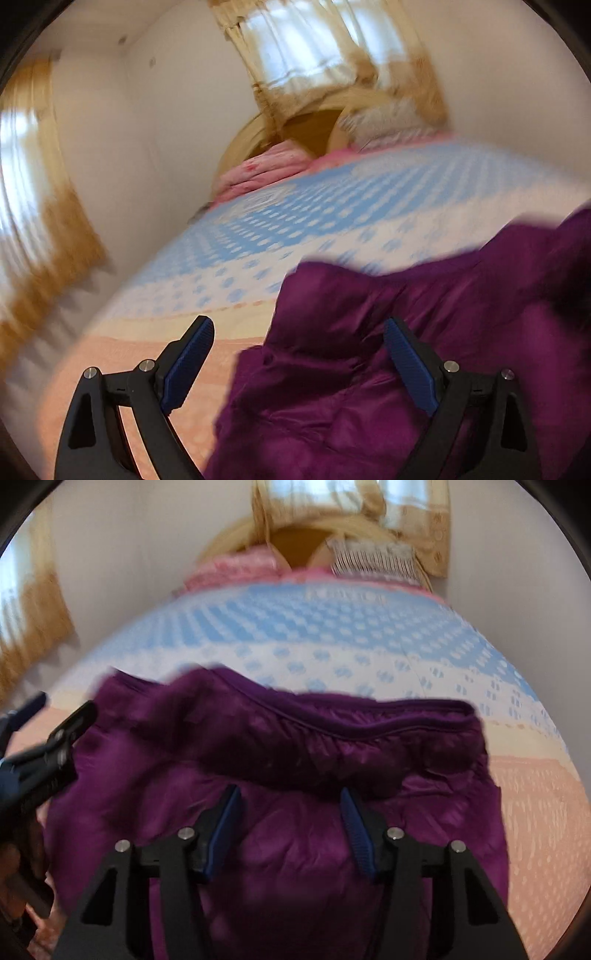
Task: Fold large clothes
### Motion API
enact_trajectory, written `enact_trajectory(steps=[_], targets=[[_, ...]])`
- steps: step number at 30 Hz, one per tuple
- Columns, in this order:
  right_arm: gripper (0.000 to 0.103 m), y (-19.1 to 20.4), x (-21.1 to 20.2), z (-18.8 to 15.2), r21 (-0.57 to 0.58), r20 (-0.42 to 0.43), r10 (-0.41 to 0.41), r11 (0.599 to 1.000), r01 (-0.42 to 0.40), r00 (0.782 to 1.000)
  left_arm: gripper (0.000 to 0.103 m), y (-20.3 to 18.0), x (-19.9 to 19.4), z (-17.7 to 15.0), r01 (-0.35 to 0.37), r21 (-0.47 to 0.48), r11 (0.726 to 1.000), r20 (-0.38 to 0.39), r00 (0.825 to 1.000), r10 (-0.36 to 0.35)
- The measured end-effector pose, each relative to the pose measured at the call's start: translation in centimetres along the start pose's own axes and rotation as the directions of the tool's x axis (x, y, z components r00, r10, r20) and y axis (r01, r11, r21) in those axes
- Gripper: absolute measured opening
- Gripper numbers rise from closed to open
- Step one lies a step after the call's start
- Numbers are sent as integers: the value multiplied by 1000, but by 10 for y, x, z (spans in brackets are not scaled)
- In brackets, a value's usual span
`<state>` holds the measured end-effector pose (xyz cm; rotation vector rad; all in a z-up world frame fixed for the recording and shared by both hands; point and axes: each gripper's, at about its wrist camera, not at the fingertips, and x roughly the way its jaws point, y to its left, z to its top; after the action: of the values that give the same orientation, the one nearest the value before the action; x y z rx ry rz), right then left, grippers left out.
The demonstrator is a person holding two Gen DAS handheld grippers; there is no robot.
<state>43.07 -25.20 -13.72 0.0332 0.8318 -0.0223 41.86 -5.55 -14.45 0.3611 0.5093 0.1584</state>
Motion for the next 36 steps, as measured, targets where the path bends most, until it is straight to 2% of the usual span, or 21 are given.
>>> enact_trajectory(steps=[1, 4, 8, 13, 20, 22, 25, 28, 31, 33, 36], targets=[[58, -9, 10, 6, 17, -5, -40, 999, 40, 999, 93, 5, 21, -3, -57, -15, 998, -53, 997, 56], [58, -36, 24, 13, 101, -7, -81, 991, 82, 997, 93, 31, 57, -6, -101, -130, 986, -188, 979, 75], [62, -50, 38, 7, 148, 14, -95, 985, 91, 995, 98, 36, 81, -10, -97, -162, 982, -252, 966, 54], [62, -60, 47, 7, 213, 38, -77, 975, 67, 996, 99, 26, 93, -12, -57, -161, 985, -284, 959, 9], [62, -71, 54, 6, 267, 34, -83, 961, 71, 996, 100, 21, 97, -6, -33, -158, 987, -300, 954, -16], [62, -73, 55, 6, 276, 24, -85, 958, 75, 996, 99, 26, 89, -3, -58, -164, 985, -287, 958, 8], [62, -71, 44, 9, 266, 11, -141, 955, 134, 990, 99, 33, 53, 12, -72, -194, 978, -229, 973, 26], [66, -53, 11, 16, 250, 97, -220, 949, 190, 971, 99, 25, 12, 31, -12, -225, 974, -116, 993, -15], [66, -12, 0, 24, 154, 143, -145, 980, 123, 979, 100, -2, -1, 42, 10, -168, 986, -60, 998, -21], [66, 7, 6, 24, 94, 139, -120, 990, 107, 983, 100, -20, 10, 39, -13, -127, 992, -86, 996, 2], [66, 14, 31, 15, 66, 86, -124, 991, 118, 989, 100, -37, 40, 26, -20, -94, 995, -179, 984, 3]])
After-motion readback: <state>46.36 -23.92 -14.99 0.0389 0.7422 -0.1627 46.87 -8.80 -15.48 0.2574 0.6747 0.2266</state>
